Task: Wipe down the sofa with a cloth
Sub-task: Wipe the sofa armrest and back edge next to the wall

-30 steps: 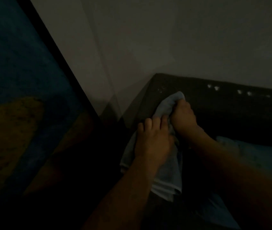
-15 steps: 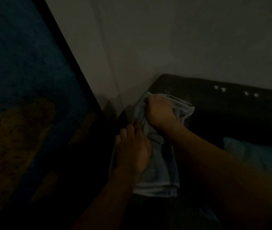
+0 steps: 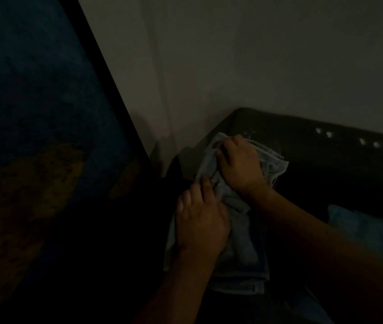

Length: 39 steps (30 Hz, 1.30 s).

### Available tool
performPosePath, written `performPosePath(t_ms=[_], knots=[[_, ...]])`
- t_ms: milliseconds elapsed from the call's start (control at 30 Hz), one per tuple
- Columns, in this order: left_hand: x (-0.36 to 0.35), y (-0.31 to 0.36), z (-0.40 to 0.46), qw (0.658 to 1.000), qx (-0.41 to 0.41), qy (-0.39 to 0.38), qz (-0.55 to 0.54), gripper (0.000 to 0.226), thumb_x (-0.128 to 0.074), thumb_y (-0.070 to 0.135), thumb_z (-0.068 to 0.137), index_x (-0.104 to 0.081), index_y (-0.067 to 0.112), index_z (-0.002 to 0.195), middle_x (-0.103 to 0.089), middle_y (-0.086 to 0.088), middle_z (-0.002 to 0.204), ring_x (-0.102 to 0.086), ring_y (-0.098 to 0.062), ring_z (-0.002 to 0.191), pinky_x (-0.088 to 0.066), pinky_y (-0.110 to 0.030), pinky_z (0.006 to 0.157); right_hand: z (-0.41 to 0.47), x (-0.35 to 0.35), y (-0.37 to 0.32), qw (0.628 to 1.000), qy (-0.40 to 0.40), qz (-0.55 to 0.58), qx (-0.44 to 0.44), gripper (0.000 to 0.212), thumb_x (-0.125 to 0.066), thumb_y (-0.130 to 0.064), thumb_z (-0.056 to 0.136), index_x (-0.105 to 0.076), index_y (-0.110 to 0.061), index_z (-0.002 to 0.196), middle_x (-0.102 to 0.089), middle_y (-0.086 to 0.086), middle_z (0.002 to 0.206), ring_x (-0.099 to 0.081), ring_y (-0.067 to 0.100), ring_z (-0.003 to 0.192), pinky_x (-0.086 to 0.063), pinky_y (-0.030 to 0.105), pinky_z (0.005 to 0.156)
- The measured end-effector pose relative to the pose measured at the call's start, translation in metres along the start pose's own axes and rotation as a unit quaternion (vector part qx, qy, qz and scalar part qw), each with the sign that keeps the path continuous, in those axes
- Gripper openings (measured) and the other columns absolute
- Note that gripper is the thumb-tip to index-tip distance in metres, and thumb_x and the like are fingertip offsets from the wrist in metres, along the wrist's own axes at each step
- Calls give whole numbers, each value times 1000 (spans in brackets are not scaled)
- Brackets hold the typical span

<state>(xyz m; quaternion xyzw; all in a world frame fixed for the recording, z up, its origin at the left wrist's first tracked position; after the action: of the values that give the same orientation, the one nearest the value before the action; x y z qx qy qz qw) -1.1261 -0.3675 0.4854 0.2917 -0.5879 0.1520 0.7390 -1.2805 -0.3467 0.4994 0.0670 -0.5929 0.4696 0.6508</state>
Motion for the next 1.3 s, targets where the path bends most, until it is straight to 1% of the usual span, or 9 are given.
performPosePath(t_ms=[333,433,500,600,667,767,900,1000,1300], knots=[[-7,0,3,993,5,-20,-115,65,-21,40,90,-47,4,137,-56,-15,129,-57,-30,112,-48,-38,97,1,-2,5,1000,-12,-1,23,26,-50,-33,75,-60,-12,87,-56,9,86,-53,26,83,-39,34,74],[-9,2,5,998,-11,-19,-55,47,-31,28,88,-58,5,119,-62,-15,103,-63,-33,87,-53,-38,73,-2,2,3,998,-44,17,30,21,-49,-25,74,-58,-8,84,-58,12,81,-56,30,79,-36,33,71],[-5,4,6,999,-15,-21,-22,42,-37,23,85,-60,4,114,-62,-17,96,-63,-34,80,-53,-40,68,-7,14,-1,996,-69,21,51,30,-49,-20,79,-61,-2,100,-63,18,97,-60,34,92,-44,37,80],[7,16,9,999,-17,28,-32,40,-46,24,82,-60,6,115,-60,-17,103,-60,-37,89,-52,-41,76,-19,42,15,996,-73,40,41,34,-53,-12,88,-54,-2,120,-57,18,118,-54,30,109,-39,34,96],[7,48,22,993,-91,64,-34,42,-46,26,79,-59,8,115,-61,-14,104,-60,-35,88,-52,-38,74,-20,70,42,998,0,58,16,27,-52,-11,91,-54,0,115,-58,20,112,-56,31,104,-36,30,94],[-9,109,66,975,-198,86,-56,45,-41,25,82,-59,8,120,-62,-16,110,-60,-35,91,-52,-38,81,12,97,109,993,104,2,-57,30,-50,-9,89,-56,5,114,-58,28,108,-55,41,101,-40,41,90],[-49,129,110,976,-197,91,4,40,-49,25,85,-62,14,121,-61,-10,116,-53,-31,109,-38,-40,99,55,75,166,985,43,-142,-92,43,-32,-23,81,-58,6,99,-53,31,94,-51,44,86,-40,45,77],[-60,124,111,977,-196,87,1,45,-60,25,86,-57,13,129,-57,-9,126,-48,-28,118,-33,-40,107,59,54,171,974,36,-218,-53,31,-31,-17,83,-54,0,95,-52,25,91,-49,37,83,-37,42,75],[-57,123,118,971,-219,31,-95,49,-45,25,92,-49,8,137,-51,-9,139,-44,-27,131,-32,-43,111,57,60,172,982,74,-171,-20,34,-48,-36,84,-57,-6,97,-53,20,94,-49,33,83,-36,40,74]])
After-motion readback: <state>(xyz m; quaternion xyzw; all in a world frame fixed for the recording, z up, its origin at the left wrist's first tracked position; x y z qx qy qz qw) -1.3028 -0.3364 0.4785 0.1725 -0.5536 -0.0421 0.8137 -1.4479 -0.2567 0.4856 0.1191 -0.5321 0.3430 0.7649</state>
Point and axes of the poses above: each hand's wrist, its own z-axis towards the middle knuckle, its own x-axis out of the back of the hand, y = z × x, the point moved 3 cm from there along z, towards the middle knuckle
